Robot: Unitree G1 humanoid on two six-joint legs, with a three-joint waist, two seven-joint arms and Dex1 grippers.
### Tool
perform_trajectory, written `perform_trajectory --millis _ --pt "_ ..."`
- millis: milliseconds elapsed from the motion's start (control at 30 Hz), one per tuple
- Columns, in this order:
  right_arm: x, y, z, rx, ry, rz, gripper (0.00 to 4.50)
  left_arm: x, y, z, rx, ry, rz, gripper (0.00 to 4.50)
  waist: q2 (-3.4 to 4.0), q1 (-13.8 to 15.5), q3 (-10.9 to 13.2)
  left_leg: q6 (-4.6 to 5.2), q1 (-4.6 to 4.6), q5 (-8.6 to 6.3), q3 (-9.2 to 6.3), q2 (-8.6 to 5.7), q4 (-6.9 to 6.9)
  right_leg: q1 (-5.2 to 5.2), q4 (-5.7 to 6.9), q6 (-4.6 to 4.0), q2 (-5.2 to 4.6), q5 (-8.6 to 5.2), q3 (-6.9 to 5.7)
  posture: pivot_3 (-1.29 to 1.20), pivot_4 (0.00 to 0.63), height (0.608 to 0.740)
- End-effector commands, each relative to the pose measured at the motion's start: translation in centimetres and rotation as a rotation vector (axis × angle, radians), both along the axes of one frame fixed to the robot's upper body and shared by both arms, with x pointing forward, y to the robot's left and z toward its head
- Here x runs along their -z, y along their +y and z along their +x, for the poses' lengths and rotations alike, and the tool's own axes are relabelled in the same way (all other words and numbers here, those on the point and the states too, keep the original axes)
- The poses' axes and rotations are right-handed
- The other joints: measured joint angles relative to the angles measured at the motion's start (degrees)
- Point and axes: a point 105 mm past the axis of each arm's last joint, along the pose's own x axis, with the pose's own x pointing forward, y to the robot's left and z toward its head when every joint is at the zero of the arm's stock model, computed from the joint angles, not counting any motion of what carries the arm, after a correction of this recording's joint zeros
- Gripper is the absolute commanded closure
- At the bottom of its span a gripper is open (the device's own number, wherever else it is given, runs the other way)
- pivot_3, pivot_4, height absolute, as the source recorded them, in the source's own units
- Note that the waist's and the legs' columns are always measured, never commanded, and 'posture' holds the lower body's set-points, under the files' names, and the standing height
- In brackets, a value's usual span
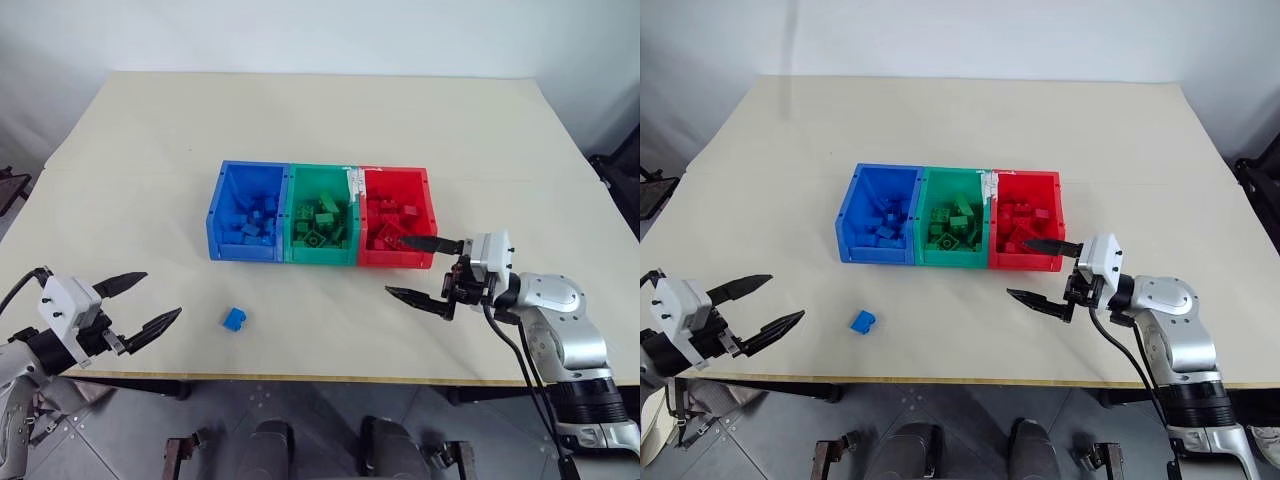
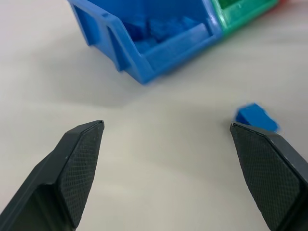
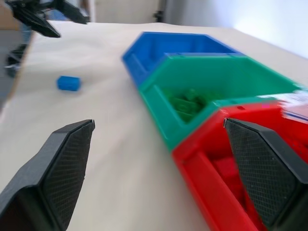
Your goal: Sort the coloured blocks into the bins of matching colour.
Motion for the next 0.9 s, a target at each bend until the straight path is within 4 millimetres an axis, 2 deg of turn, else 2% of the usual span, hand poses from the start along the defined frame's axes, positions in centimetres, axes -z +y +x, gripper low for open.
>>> perform_trajectory --millis 33,133,233,300,433,567,667,767,833,900 --pt "-0.2 0.1 -0.2 -0.072 -0.031 -0.053 0.0 -0.4 -1.9 -0.3 0.016 -0.021 -0.009 0.04 0.0 -0.07 0.0 -0.01 0.0 -0.01 0.01 0.01 0.0 0.0 -0.03 0.0 0.01 0.0 0.0 0.0 0.15 0.74" --pt "-0.2 -0.3 0.3 -0.069 -0.034 -0.059 0.0 0.6 -5.9 -0.8 0.145 0.087 -0.014 0.04 0.0 -0.03 0.0 -0.01 0.0 -0.02 0.01 0.01 0.0 -0.01 -0.01 0.0 0.02 0.0 0.0 0.0 0.15 0.74" --pt "-0.2 -0.5 0.4 -0.071 -0.035 -0.064 0.0 1.4 -7.5 0.0 0.116 0.122 0.05 0.04 0.0 -0.08 0.0 -0.01 0.0 -0.02 0.02 0.0 0.0 -0.01 -0.02 0.0 0.02 0.0 0.03 0.0 0.15 0.74" --pt "0.0 -0.5 0.1 -0.075 -0.031 -0.068 0.0 2.1 -8.6 0.5 0.05 0.168 0.034 0.04 0.0 -0.14 0.0 -0.02 0.0 -0.02 0.01 0.02 -0.02 -0.01 0.0 -0.01 0.06 0.0 0.02 0.0 0.15 0.74" --pt "0.2 -0.5 -0.3 -0.073 -0.024 -0.065 0.0 3.9 -8.6 1.3 -0.075 0.234 0.106 0.04 0.0 -0.14 0.0 -0.03 0.01 -0.02 0.01 0.01 -0.02 -0.02 0.0 -0.01 0.06 0.0 0.03 0.0 0.15 0.74" --pt "0.3 -0.5 -0.4 -0.057 -0.02 -0.059 0.0 5.0 -9.3 1.4 -0.078 0.287 0.114 0.04 0.01 -0.25 0.0 -0.04 0.01 -0.03 0.03 0.01 -0.02 -0.03 0.0 -0.01 0.07 0.0 0.04 0.0 0.15 0.74" --pt "0.5 -0.5 -0.5 -0.048 -0.013 -0.053 0.0 5.5 -9.5 1.8 -0.074 0.285 0.088 0.65 0.04 -0.11 -0.02 -0.04 0.05 -0.03 0.05 0.01 -0.01 -0.01 0.01 -0.01 0.06 0.0 0.09 0.0 0.15 0.74" --pt "0.5 -0.5 -0.7 -0.035 -0.012 -0.047 0.0 5.6 -9.4 2.1 -0.085 0.282 0.067 1.58 0.05 0.27 -0.03 -0.05 0.05 -0.03 0.04 0.0 0.02 -0.01 0.01 -0.01 0.06 -0.01 0.09 0.0 0.15 0.74" --pt "0.5 -0.5 -0.9 -0.03 -0.013 -0.045 0.0 5.2 -9.5 2.2 -0.066 0.266 0.063 2.19 0.06 0.19 -0.03 -0.05 0.06 -0.02 0.04 0.0 0.04 0.0 0.01 -0.01 0.06 -0.01 0.1 0.0 0.15 0.74" --pt "0.4 -0.6 -1.1 -0.022 -0.013 -0.042 0.0 4.4 -8.5 2.8 -0.096 0.241 0.052 2.82 0.06 0.1 -0.03 -0.06 0.06 -0.02 0.05 0.0 0.03 0.0 0.02 -0.02 0.06 -0.01 0.1 0.0 0.15 0.74"
